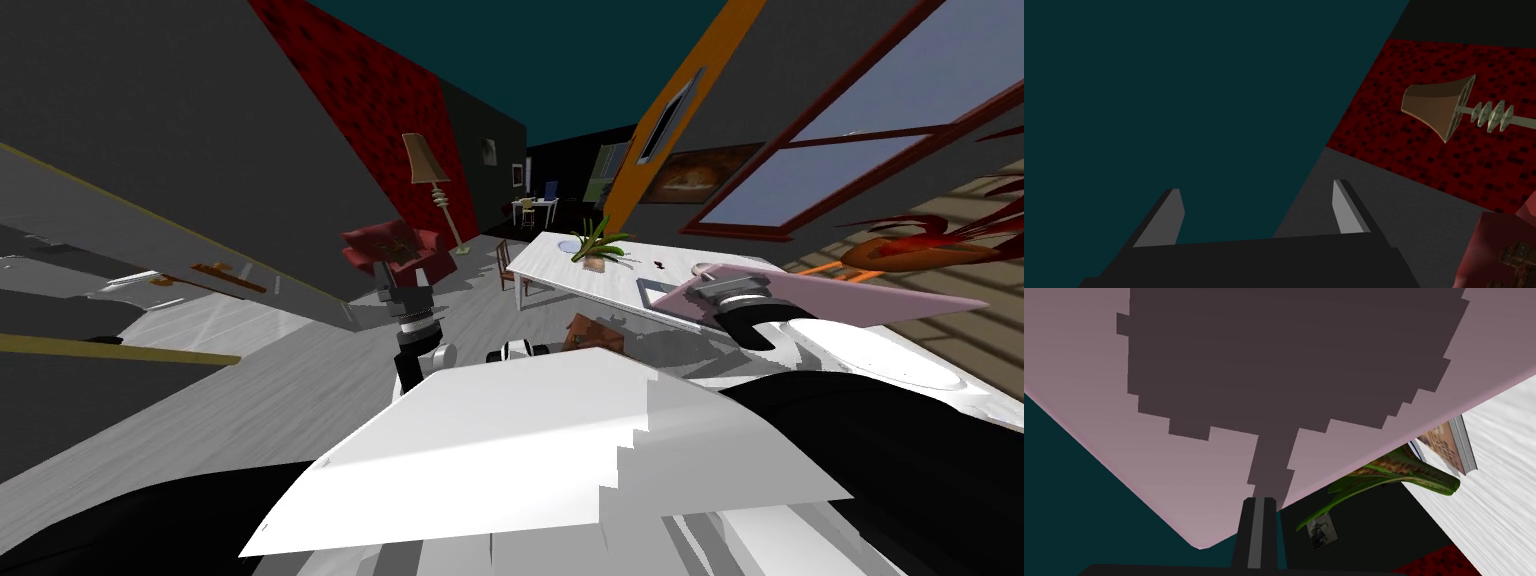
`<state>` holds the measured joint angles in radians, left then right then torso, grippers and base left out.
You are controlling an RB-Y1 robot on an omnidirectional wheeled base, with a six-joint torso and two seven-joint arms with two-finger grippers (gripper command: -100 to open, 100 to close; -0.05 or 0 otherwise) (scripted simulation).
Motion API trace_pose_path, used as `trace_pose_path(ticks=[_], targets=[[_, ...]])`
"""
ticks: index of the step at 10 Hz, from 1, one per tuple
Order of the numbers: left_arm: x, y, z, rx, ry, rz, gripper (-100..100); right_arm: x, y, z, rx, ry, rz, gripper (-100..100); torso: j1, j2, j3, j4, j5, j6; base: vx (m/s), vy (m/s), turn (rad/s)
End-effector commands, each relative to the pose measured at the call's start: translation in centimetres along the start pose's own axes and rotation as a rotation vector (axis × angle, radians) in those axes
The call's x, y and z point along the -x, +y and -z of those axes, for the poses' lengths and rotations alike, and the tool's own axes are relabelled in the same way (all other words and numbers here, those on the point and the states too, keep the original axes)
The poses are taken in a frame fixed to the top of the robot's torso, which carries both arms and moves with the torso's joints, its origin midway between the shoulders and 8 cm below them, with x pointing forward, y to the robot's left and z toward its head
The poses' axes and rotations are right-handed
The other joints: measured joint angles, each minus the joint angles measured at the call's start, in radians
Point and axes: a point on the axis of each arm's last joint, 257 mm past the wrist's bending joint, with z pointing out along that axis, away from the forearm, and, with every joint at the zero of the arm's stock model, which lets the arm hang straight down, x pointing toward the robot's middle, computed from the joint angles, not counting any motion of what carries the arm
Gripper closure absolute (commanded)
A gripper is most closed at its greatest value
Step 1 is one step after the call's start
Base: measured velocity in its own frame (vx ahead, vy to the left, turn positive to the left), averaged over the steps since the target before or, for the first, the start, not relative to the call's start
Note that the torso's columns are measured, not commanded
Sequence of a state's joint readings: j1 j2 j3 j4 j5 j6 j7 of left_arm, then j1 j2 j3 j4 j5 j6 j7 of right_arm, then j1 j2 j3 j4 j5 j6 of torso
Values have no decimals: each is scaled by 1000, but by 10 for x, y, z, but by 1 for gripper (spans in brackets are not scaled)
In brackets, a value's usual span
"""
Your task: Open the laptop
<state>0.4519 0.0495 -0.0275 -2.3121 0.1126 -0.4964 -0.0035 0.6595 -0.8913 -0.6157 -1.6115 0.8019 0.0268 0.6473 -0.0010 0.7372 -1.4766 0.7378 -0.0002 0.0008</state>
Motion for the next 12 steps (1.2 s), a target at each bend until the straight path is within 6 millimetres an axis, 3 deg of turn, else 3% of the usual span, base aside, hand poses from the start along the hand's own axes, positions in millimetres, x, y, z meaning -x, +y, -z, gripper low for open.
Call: trace_pose_path(ticks=[1, 2, 3, 4, 5, 6, 7, 8, 9, 10, 11, 12], targets=[[0, 0, 0, 0, 0, 0, 0, -21, -8, 3, 38, 48, -6, 100, 0, 0, 0, 0, 0, -1, 8, 7, 56], [0, 0, 0, 0, 0, 0, 0, -17, -10, 0, 39, 41, 3, 100, 0, 0, 0, 0, 0, -1, 0, 0, 0], [0, 0, 0, 0, 0, 0, 0, -37, -15, 5, 60, 86, -21, 100, 0, 1, 0, 0, 0, -1, 5, 5, 103], [0, 0, 0, 0, 0, 0, 0, -31, -18, 1, 66, 78, -2, 100, -1, 0, 0, 0, -1, -1, 5, 6, 78], [0, 0, 0, 0, 0, 0, 0, -51, -24, 6, 82, 124, -30, 100, -1, 0, 0, 0, 0, -1, 9, 7, 137], [0, 0, 0, 0, 0, 0, 0, -44, -26, 2, 90, 115, -7, 100, -2, -1, 0, -1, -2, -1, 8, 4, 54], [0, 0, 0, 0, 0, 0, 0, -62, -33, 7, 101, 161, -38, 100, -2, -1, 0, 0, -1, -1, 11, 4, 100], [0, 0, 0, 0, 0, 0, 0, -56, -35, 3, 111, 153, -12, 100, -2, 0, 0, 0, -1, -1, 8, 2, 60], [0, 0, 0, 0, 0, 0, 0, -73, -42, 8, 121, 199, -41, 100, -1, 0, 0, 0, -1, -1, 9, 7, 123], [0, 0, 0, 0, 0, 0, 0, -66, -44, 3, 130, 190, -18, 100, -2, 0, 0, 0, -2, -1, 8, 6, 59], [0, 0, 0, 0, 0, 0, 0, -82, -51, 8, 133, 235, -52, 100, -2, 0, 0, 0, -1, 0, 10, 4, 128], [0, 0, 0, 0, 0, 0, 0, -77, -52, 4, 146, 231, -27, 100, -1, 0, 0, 0, -1, -1, 7, 1, 52]])
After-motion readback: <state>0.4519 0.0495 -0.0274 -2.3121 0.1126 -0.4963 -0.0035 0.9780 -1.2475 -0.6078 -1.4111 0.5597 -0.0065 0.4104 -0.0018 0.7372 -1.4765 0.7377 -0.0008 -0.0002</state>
